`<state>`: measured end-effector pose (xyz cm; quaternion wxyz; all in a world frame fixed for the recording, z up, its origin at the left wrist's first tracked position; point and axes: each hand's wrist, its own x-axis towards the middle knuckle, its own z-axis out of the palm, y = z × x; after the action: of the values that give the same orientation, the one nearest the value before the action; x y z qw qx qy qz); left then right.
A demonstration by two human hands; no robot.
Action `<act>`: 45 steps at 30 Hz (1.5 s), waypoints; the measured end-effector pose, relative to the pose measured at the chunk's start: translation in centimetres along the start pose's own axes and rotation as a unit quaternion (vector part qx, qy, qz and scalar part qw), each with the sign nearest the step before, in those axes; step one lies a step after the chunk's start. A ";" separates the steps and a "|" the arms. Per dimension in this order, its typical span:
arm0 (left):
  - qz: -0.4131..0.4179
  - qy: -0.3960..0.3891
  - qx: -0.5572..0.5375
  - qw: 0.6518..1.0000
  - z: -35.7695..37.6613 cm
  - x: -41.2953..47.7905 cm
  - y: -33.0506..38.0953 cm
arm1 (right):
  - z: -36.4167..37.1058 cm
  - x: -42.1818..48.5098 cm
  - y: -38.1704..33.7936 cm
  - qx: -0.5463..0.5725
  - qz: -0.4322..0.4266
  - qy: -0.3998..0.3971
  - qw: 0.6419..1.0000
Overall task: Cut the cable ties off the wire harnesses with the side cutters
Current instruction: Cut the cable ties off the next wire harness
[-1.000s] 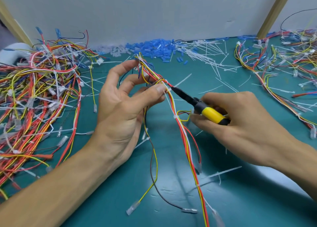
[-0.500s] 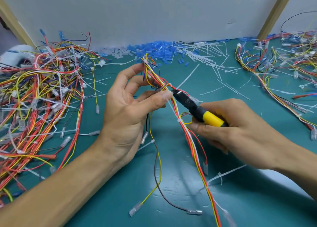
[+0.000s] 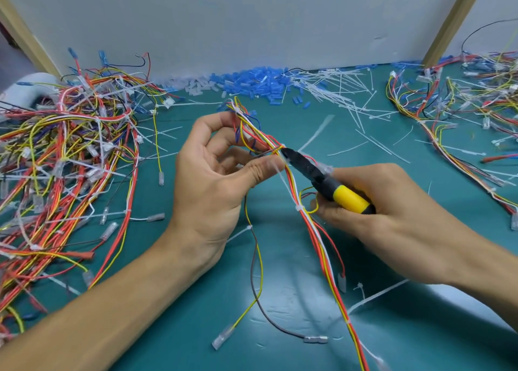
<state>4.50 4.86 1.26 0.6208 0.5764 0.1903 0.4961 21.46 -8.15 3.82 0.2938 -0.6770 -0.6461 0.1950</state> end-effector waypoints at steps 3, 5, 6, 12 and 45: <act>0.022 0.004 0.010 1.000 0.3 -0.2 0.0 | -0.1 -0.2 -0.5 0.016 -0.006 0.000 1.000; 0.021 0.016 0.017 0.999 0.4 -0.2 0.0 | 0.0 -0.1 -0.5 0.016 -0.005 -0.008 1.000; 0.022 0.023 0.022 0.999 0.4 -0.2 0.0 | -0.1 -0.1 -0.4 0.021 0.004 -0.015 1.000; 0.115 -0.045 0.118 0.985 0.3 -0.6 0.3 | -0.5 0.1 -0.3 0.052 0.024 -0.024 0.998; 0.170 -0.030 0.157 0.972 0.5 -0.7 1.2 | -1.4 0.0 -0.7 0.083 0.007 -0.047 0.995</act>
<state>4.14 3.83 2.24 0.4343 0.7055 0.1459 0.5407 21.84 -8.41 5.33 0.3165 -0.6448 -0.6362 0.2816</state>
